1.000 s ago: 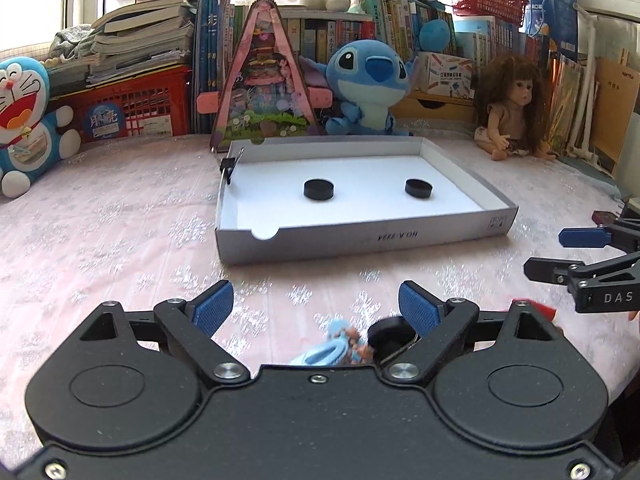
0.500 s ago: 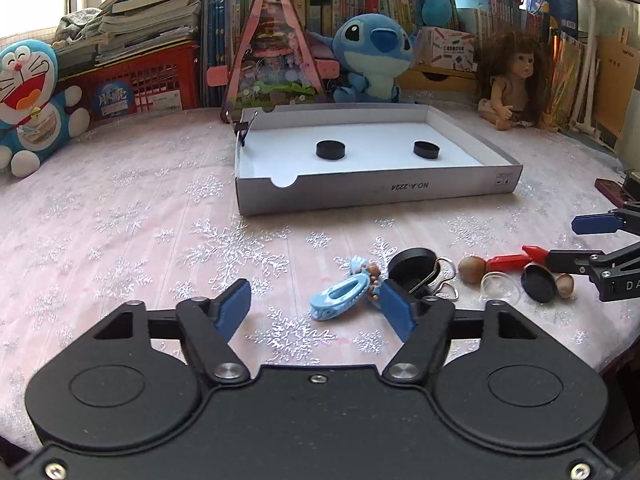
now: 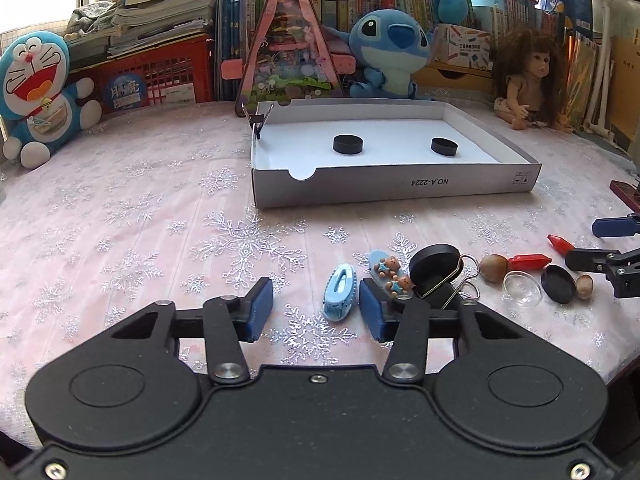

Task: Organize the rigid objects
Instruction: 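Grasp the blue plastic clip with the left tool while the right tool grasps the red plastic piece, then carry the blue clip and red piece over the white tray with both tools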

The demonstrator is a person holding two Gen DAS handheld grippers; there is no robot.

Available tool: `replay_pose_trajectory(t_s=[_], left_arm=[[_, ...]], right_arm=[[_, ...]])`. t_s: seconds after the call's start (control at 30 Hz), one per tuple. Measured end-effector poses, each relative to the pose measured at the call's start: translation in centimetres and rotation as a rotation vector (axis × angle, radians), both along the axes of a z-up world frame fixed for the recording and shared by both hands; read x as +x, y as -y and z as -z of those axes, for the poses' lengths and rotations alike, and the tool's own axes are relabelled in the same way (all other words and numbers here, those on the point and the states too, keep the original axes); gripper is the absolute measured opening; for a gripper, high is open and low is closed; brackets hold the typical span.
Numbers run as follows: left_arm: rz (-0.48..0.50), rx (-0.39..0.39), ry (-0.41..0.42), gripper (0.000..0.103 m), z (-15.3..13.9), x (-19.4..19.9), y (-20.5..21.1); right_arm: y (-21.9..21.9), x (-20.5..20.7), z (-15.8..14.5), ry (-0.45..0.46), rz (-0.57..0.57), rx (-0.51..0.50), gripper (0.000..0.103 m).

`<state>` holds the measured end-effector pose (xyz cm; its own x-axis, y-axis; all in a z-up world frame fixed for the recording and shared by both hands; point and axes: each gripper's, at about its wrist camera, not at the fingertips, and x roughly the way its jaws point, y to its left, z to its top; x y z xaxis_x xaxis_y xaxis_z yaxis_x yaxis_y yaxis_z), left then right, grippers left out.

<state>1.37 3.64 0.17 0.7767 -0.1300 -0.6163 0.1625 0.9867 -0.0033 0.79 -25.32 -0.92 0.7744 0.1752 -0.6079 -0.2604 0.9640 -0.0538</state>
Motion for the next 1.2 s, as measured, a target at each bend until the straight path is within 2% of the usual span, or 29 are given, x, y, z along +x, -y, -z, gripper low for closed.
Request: replay_pose_trajectory(t_s=[0.07, 0.27, 0.3, 0.33, 0.37, 0.4, 0.43, 0.5, 1.2], left_arm=[[0.007, 0.001, 0.006, 0.031, 0.1, 0.0, 0.2], [0.027, -0.005, 0.01, 0.017, 0.1, 0.0, 0.8], [0.027, -0.008, 0.01, 0.015, 0.1, 0.0, 0.8], [0.023, -0.008, 0.013, 0.015, 0.1, 0.0, 0.9], [0.021, -0.006, 0.015, 0.015, 0.1, -0.1, 1.0], [0.022, -0.004, 0.018, 0.015, 0.0, -0.1, 1.0], [0.023, -0.004, 0.022, 0.015, 0.0, -0.1, 1.1], [0.024, 0.0, 0.03, 0.015, -0.2, 0.0, 1.1], [-0.002, -0.022, 0.087, 0.015, -2.3, 1.5, 1.0]], right_arm=[[-0.2, -0.2, 0.1, 0.002, -0.004, -0.002, 0.084], [-0.7, -0.7, 0.0, 0.022, -0.039, -0.006, 0.071], [-0.9, -0.8, 0.0, 0.025, -0.043, -0.007, 0.063], [-1.1, -0.8, 0.0, 0.032, -0.042, -0.01, 0.049], [-1.3, -0.9, 0.0, 0.04, -0.038, -0.017, 0.042], [-1.5, -0.9, 0.0, 0.043, -0.04, -0.024, 0.026], [-1.7, -0.9, -0.1, 0.044, -0.042, -0.029, 0.02], [-2.1, -1.0, -0.1, 0.047, -0.057, -0.033, 0.014], [-1.6, -0.6, -2.2, 0.109, 0.013, -0.011, 0.013]])
